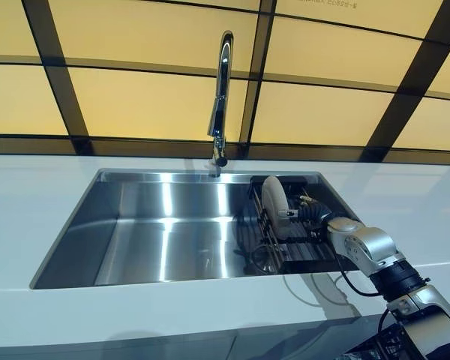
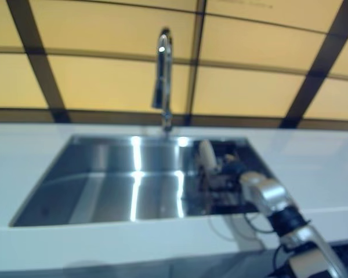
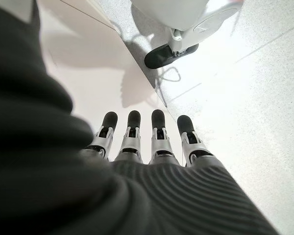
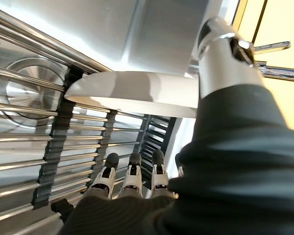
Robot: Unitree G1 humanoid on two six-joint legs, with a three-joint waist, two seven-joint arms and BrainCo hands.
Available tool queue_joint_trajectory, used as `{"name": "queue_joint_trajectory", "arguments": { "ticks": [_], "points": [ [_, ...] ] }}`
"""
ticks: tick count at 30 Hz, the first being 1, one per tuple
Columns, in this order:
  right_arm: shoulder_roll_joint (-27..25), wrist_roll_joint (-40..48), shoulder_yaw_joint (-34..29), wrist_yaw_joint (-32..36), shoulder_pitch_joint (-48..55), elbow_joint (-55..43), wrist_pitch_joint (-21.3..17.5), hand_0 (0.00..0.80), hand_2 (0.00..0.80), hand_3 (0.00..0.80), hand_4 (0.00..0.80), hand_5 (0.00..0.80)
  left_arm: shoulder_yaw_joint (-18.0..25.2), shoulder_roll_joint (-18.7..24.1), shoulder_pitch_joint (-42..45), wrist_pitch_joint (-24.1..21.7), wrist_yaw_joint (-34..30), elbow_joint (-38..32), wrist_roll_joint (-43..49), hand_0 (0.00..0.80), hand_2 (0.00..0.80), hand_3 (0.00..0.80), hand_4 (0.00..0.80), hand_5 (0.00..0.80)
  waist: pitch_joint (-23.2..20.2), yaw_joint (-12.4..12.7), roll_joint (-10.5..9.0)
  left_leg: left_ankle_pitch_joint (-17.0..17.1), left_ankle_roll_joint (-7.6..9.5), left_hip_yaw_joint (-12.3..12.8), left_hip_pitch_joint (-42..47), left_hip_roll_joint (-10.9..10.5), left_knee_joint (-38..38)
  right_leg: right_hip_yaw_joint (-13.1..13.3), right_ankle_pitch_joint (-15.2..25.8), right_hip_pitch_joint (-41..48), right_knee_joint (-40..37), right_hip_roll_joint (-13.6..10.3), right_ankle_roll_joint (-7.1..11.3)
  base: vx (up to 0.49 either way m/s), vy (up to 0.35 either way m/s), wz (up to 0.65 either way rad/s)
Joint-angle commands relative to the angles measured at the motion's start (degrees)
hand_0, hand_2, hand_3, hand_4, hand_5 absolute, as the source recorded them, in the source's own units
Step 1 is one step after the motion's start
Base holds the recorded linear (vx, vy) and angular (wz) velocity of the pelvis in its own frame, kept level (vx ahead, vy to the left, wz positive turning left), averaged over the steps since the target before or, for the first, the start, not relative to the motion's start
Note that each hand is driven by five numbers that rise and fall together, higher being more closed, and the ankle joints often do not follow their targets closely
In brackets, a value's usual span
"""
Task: Take plates into dishwasher
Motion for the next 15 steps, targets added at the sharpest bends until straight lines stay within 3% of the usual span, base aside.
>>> {"name": "queue_joint_trajectory", "arguments": {
  "ticks": [1, 15],
  "points": [
    [-2.5, -0.2, -0.1, -0.7, -0.8, -3.9, -1.3, 0.000, 0.000, 0.000, 0.000, 0.000, -0.4, 1.5, -2.9, -1.2, 0.7, 1.8, -0.4, 0.000, 0.000, 0.000, 0.000, 0.000, -1.7, 1.2, -1.00, -8.8, 3.67, 6.0, 4.0, -3.9, 1.3, 1.8, -3.7, -5.5, 9.4, 1.7, 0.27, -0.006, -0.008, 0.04],
    [0.1, 1.9, 0.9, -3.1, -1.0, -4.0, -1.8, 0.000, 0.000, 0.000, 0.000, 0.000, -1.3, 1.2, -3.3, -1.0, 0.7, 1.7, -0.2, 0.000, 0.000, 0.000, 0.000, 0.000, -1.5, 1.5, -1.15, -8.8, 3.69, 5.9, 3.9, -3.8, 1.3, 1.7, -3.7, -5.6, 9.5, 1.8, 0.33, 0.000, 0.000, 0.00]
  ]
}}
